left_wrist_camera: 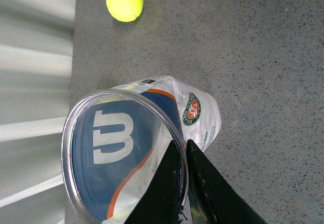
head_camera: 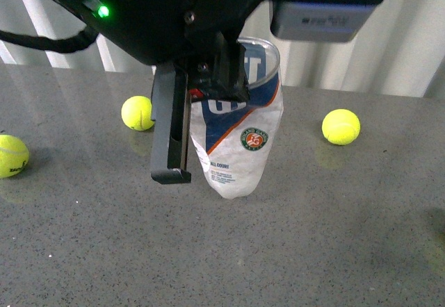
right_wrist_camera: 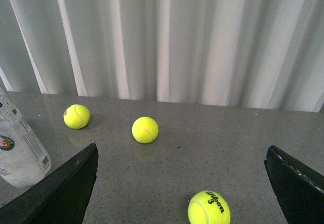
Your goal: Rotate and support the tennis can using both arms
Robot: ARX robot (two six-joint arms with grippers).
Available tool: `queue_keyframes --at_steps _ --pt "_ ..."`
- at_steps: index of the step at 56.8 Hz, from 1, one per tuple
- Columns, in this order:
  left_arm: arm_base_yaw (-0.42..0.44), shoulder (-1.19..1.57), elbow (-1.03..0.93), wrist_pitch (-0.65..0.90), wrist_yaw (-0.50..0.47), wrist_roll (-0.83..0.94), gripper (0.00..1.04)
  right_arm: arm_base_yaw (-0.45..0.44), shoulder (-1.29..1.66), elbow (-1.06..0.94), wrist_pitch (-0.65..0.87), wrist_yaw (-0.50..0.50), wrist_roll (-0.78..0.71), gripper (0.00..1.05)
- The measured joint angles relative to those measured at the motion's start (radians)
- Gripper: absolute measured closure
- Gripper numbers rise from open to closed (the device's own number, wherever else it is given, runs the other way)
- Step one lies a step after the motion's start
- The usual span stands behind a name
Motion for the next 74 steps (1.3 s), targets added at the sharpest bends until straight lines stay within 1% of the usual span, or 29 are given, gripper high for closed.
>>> queue_keyframes --at_steps 14,33,34,38,42,44,49,51,54,58,59,62,64,68,74 --pt "0.0 0.079 -0.013 0.027 -0.04 0.065 1.01 0.0 0.0 0.0 0.0 0.0 0.0 0.07" --pt "0.04 0.113 0.016 0.022 -0.036 0.093 1.0 0.0 0.0 0.0 0.0 0.0 0.0 0.07" --pt "0.042 0.114 0.016 0.024 -0.036 0.093 0.99 0.0 0.0 0.0 0.0 0.0 0.0 0.07" --pt "0.049 0.13 0.018 0.036 -0.046 0.093 0.81 0.0 0.0 0.0 0.0 0.0 0.0 0.07" --pt "0.051 0.135 0.018 0.038 -0.046 0.093 0.71 0.0 0.0 0.0 0.0 0.0 0.0 0.07" --pt "0.053 0.137 0.018 0.04 -0.045 0.093 0.63 0.0 0.0 0.0 0.0 0.0 0.0 0.07" --pt "0.055 0.137 0.018 0.04 -0.045 0.093 0.51 0.0 0.0 0.0 0.0 0.0 0.0 0.07" --pt "0.055 0.137 0.018 0.04 -0.044 0.093 0.44 0.0 0.0 0.0 0.0 0.0 0.0 0.07" --pt "0.056 0.137 0.018 0.039 -0.043 0.093 0.37 0.0 0.0 0.0 0.0 0.0 0.0 0.07" --pt "0.057 0.137 0.018 0.037 -0.037 0.092 0.22 0.0 0.0 0.0 0.0 0.0 0.0 0.07" --pt "0.057 0.137 0.018 0.037 -0.036 0.092 0.21 0.0 0.0 0.0 0.0 0.0 0.0 0.07" --pt "0.059 0.135 0.018 0.036 -0.035 0.092 0.08 0.0 0.0 0.0 0.0 0.0 0.0 0.07" --pt "0.06 0.133 0.018 0.035 -0.034 0.092 0.05 0.0 0.0 0.0 0.0 0.0 0.0 0.07" --pt "0.063 0.127 0.018 0.035 -0.028 0.088 0.08 0.0 0.0 0.0 0.0 0.0 0.0 0.07" --pt "0.071 0.107 0.018 0.036 -0.016 0.073 0.07 0.0 0.0 0.0 0.0 0.0 0.0 0.07"
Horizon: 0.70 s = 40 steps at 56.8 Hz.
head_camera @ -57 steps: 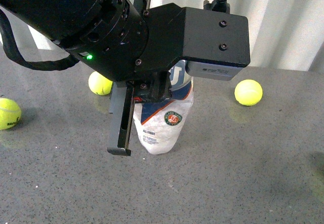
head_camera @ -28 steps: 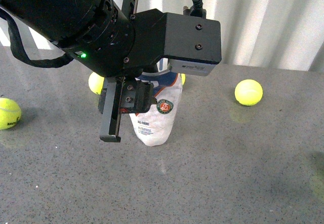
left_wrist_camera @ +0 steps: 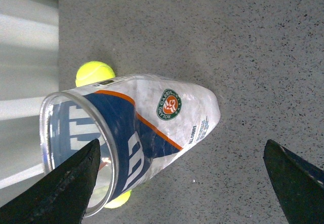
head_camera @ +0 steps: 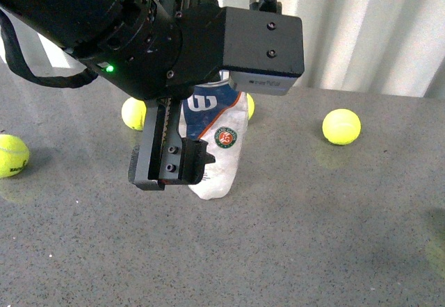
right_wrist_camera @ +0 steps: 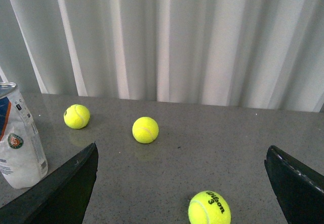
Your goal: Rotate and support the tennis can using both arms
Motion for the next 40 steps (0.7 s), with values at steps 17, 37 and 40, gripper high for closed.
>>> queue_keyframes --at_steps 17,37,40 --pt "0.05 -0.156 -0.018 0.082 0.085 -0.095 0.07 0.0 0.0 0.0 0.0 0.0 0.0 0.07" --pt "0.252 -0.446 -0.221 0.443 0.094 -0.569 0.07 0.0 0.0 0.0 0.0 0.0 0.0 0.07" --pt "0.287 -0.491 -0.277 0.48 0.097 -0.654 0.07 0.0 0.0 0.0 0.0 0.0 0.0 0.07"
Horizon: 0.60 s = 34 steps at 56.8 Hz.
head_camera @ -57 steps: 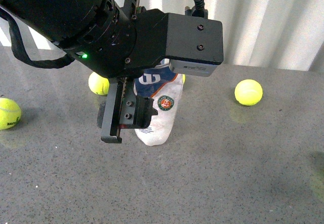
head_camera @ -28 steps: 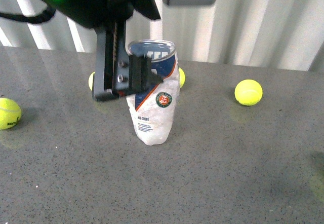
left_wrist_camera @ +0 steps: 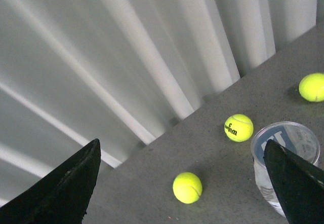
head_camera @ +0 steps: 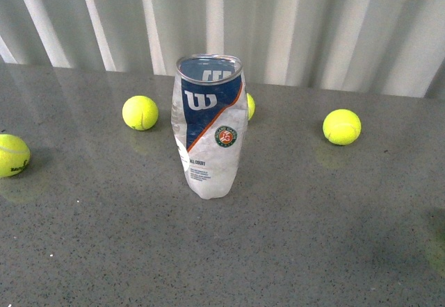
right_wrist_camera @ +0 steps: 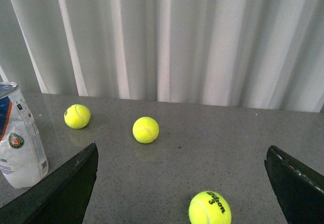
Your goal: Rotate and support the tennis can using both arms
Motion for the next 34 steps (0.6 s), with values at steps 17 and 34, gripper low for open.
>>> queue_keyframes --at_steps 17,34 --pt "0.148 -0.129 -0.317 0.298 -0.16 -0.432 0.24 0.0 0.0 0.0 0.0 0.0 0.0 0.07" --pt "0.151 -0.277 -0.618 0.443 -0.214 -0.558 0.74 0.0 0.0 0.0 0.0 0.0 0.0 0.07"
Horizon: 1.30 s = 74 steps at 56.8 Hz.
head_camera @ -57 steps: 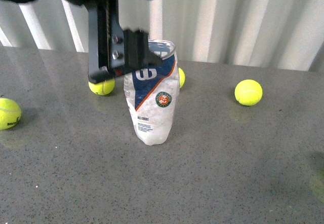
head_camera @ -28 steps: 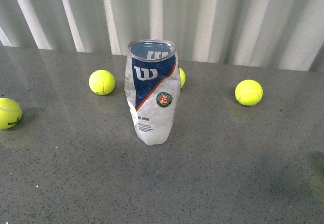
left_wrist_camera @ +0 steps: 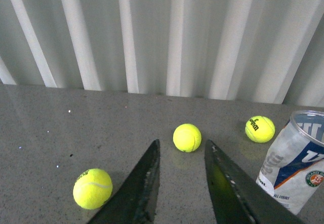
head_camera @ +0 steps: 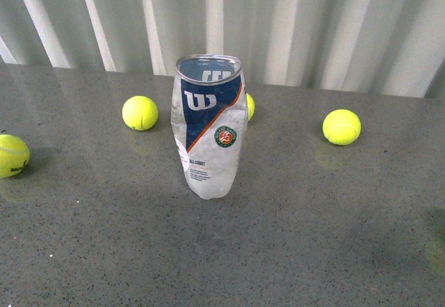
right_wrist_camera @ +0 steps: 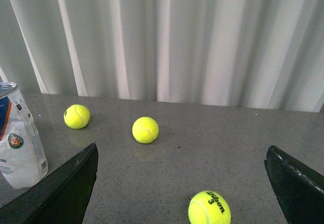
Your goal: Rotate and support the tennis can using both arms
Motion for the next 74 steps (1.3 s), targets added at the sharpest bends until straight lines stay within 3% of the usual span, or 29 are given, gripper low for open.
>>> queue_keyframes --at_steps 9,52,74 --pt "0.0 -0.083 -0.069 0.0 0.0 -0.007 1.01 0.0 0.0 0.0 0.0 0.0 0.0 0.07" --pt "0.0 -0.445 -0.241 -0.164 -0.002 -0.018 1.01 0.0 0.0 0.0 0.0 0.0 0.0 0.07" --pt "0.0 -0.642 -0.242 -0.354 0.0 -0.018 1.01 0.0 0.0 0.0 0.0 0.0 0.0 0.07"
